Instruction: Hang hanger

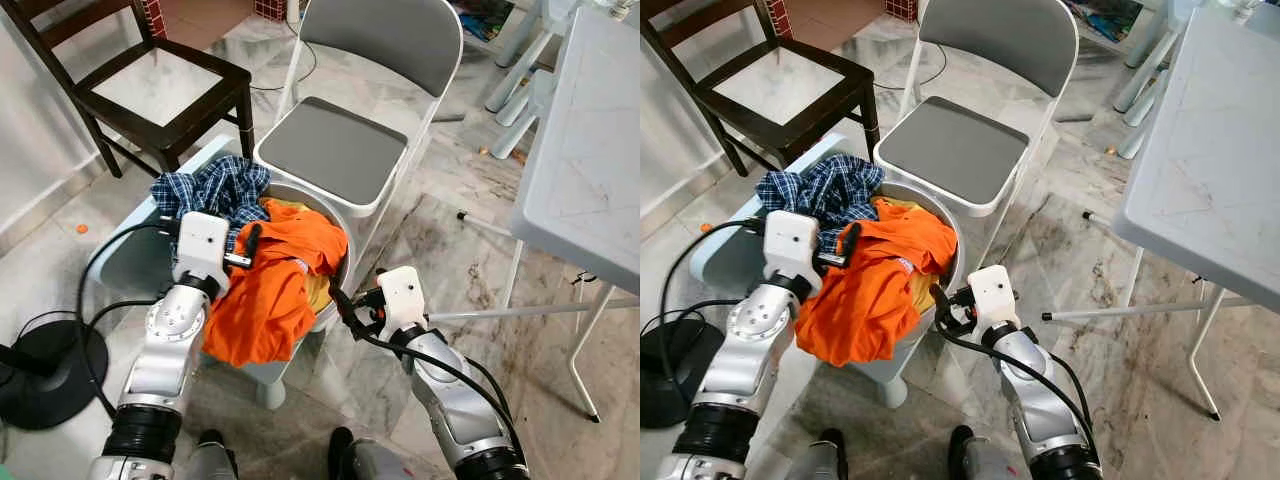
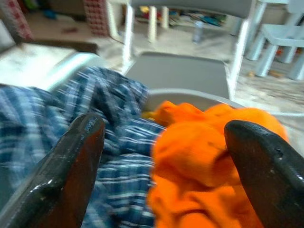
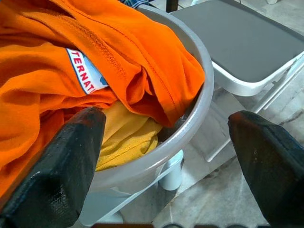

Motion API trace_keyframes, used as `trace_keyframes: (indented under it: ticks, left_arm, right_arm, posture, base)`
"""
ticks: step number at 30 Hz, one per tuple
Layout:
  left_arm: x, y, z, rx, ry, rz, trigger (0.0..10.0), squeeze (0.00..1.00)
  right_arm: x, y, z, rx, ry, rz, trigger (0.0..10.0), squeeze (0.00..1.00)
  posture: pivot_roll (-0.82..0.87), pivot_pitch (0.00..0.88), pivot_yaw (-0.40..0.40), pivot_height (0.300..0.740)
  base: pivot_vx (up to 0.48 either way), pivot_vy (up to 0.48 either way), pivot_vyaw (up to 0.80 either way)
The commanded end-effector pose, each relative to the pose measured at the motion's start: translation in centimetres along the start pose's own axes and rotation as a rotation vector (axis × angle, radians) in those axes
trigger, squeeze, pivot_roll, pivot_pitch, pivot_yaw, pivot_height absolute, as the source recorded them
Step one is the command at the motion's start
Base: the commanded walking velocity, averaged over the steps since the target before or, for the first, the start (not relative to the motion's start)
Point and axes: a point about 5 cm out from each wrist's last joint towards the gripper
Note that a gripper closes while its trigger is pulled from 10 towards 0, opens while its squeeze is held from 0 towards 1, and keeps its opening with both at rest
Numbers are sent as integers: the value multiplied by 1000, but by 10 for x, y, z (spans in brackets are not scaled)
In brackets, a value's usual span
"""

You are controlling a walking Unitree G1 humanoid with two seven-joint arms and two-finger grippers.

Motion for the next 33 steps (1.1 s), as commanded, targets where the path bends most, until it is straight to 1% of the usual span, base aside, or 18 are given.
trace_keyframes:
  ticks: [1, 2, 3, 4, 9, 10, 11, 13, 20, 33]
  left_arm:
    - [-3, -6, -12, 0, -61, 36, 10000, 1000]
    - [-4, -6, -13, 5, -76, 40, 10000, 282]
    - [-5, -7, -14, 9, -85, 42, 10000, 282]
    - [-6, -7, -15, 7, -99, 48, 10000, 0]
    - [-5, -10, -17, 9, -127, 64, 10000, 0]
    - [-5, -13, -17, 8, -127, 76, 3098, 0]
    - [-4, -14, -16, 12, -125, 78, 0, 0]
    - [-3, -18, -14, 7, -123, 95, 0, 0]
    - [-2, -20, -7, 17, -104, 96, 0, 0]
    - [-5, -22, -4, 23, -89, 81, 0, 0]
  right_arm:
    - [5, -5, -2, 1, -12, 14, 10000, 0]
    - [5, -5, -2, 1, -13, 14, 10000, 0]
    - [5, -4, -2, 2, -13, 13, 10000, 0]
    - [5, -4, -2, 3, -16, 13, 10000, 0]
    - [6, -5, -3, 4, -23, 12, 10000, 0]
    - [6, -5, -3, 3, -25, 12, 10000, 0]
    - [6, -5, -3, 3, -25, 13, 10000, 0]
    - [6, -6, -2, 3, -25, 14, 10000, 0]
    - [5, -6, -4, 8, -23, 20, 10000, 0]
    - [6, -9, -4, 16, -25, 26, 10000, 0]
  posture:
    - [125, 297, -116, 740]
    - [125, 297, -116, 740]
    - [125, 297, -116, 740]
    - [120, 297, -113, 740]
    - [117, 297, -109, 740]
    - [118, 296, -107, 740]
    - [119, 297, -106, 740]
    - [121, 297, -109, 740]
    - [129, 293, -115, 740]
    - [121, 290, -117, 740]
  base:
    - [0, 0, 0]
    - [0, 0, 0]
    - [0, 0, 0]
    - [0, 0, 0]
    - [0, 0, 0]
    - [0, 0, 0]
    - [0, 0, 0]
    - [0, 0, 0]
    - [0, 0, 0]
    - [0, 0, 0]
Point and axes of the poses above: a point about 5 cm out from each wrist's last joint towards the gripper, its own x axis pointing back from the gripper into the wrist, its own y axis along the axis of the wrist's last joint, z = x × y, and after that the axes turned 11 degrees about -x, right-handed
